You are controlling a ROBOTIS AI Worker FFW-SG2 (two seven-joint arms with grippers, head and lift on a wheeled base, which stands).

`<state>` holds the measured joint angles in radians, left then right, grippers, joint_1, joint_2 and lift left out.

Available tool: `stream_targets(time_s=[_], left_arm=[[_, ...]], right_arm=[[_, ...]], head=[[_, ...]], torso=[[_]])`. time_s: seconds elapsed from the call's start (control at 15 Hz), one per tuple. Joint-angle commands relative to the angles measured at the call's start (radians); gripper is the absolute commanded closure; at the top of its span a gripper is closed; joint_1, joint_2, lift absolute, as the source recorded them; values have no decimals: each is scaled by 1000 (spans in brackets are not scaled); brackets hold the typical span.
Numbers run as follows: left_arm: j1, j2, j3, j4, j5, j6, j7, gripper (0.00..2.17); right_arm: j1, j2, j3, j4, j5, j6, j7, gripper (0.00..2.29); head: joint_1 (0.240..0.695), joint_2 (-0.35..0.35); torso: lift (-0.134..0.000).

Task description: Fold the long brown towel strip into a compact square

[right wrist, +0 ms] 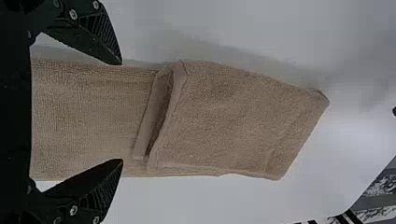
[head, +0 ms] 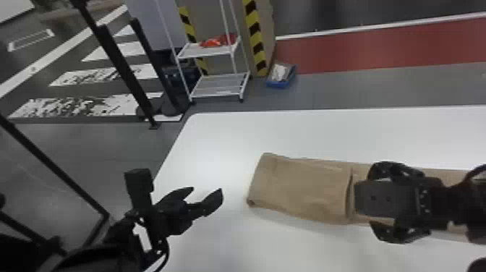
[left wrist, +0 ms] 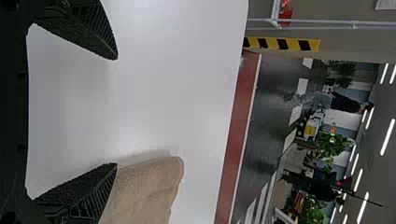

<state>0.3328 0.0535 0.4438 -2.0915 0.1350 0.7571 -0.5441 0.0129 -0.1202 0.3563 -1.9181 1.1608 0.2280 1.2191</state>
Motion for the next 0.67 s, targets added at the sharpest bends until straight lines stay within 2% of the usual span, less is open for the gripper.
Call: stream_targets(time_s=[0.0, 0.27, 0.53, 0.6], left_arm=[[2, -3, -1, -2, 0, 0, 0, 70], [8, -6, -1, -7, 0, 0, 0, 73], [11, -7, -1, -16, 0, 0, 0, 76], [11, -7, -1, -16, 0, 0, 0, 76]], right_arm=[[-7, 21, 33, 10, -6, 23, -1, 174], [-13, 62, 62, 53, 0, 32, -6, 211], [-14, 83, 76, 83, 10, 38, -6, 221], [-18, 88, 76, 94, 11, 38, -6, 286]], head=[[695, 350], [695, 350], [695, 350], [695, 350]], torso=[[-125], [-125], [-125], [-125]])
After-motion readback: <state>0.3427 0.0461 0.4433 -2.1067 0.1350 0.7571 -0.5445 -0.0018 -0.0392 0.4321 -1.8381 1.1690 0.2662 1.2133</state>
